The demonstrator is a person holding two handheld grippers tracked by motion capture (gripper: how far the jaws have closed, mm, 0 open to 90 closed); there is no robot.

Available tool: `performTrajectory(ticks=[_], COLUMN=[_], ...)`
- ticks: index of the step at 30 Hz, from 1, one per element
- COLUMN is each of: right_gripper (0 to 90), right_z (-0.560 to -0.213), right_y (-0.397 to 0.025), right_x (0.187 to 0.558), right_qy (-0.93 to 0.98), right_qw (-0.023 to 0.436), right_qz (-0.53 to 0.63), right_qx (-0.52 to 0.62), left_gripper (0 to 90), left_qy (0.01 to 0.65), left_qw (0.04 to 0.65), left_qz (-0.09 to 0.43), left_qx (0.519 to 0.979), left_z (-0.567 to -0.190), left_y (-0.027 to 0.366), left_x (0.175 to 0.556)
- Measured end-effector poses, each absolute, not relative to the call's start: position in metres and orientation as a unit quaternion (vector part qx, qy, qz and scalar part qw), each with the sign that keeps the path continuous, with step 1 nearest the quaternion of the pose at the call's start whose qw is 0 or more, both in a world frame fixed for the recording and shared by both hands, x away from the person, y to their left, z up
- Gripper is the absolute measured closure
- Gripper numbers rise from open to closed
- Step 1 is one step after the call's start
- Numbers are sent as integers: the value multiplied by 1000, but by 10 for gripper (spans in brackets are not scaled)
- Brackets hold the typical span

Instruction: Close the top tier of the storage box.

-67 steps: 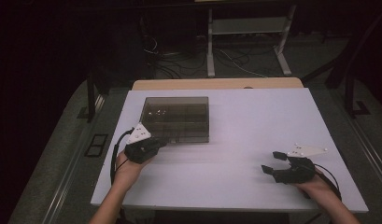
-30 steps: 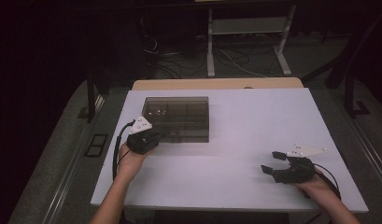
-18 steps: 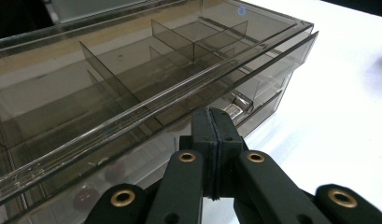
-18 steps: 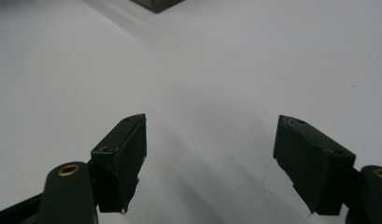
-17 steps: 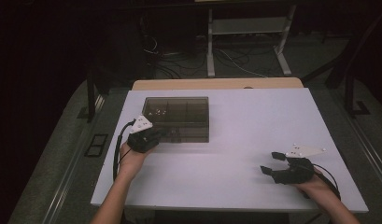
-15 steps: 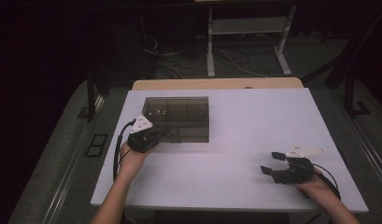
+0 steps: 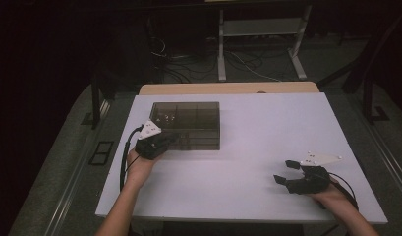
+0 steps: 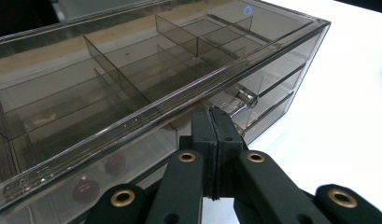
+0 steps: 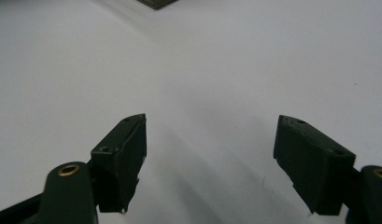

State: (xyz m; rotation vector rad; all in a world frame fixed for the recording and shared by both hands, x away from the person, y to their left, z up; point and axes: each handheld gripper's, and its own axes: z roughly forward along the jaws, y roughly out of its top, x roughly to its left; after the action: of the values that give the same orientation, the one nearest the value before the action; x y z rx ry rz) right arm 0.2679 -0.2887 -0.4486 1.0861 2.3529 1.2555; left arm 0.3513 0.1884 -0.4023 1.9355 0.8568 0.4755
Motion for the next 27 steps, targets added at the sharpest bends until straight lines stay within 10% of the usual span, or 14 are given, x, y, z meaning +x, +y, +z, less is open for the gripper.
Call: performTrajectory(ticks=[17,27], right_gripper=[250,250], right_z=[-449,-448], right_y=[-293,-289], right_x=[268,267], right_qy=[807,810], right_qw=[127,127], right_qz=[440,439], right_qx=[373,366], left_gripper=[817,585], left_qy=[357,346], left_qw=[460,470], left_qz=[186,153], left_qx=[792,797], left_z=[-401,-400], left_y=[194,195], left_x=[343,328])
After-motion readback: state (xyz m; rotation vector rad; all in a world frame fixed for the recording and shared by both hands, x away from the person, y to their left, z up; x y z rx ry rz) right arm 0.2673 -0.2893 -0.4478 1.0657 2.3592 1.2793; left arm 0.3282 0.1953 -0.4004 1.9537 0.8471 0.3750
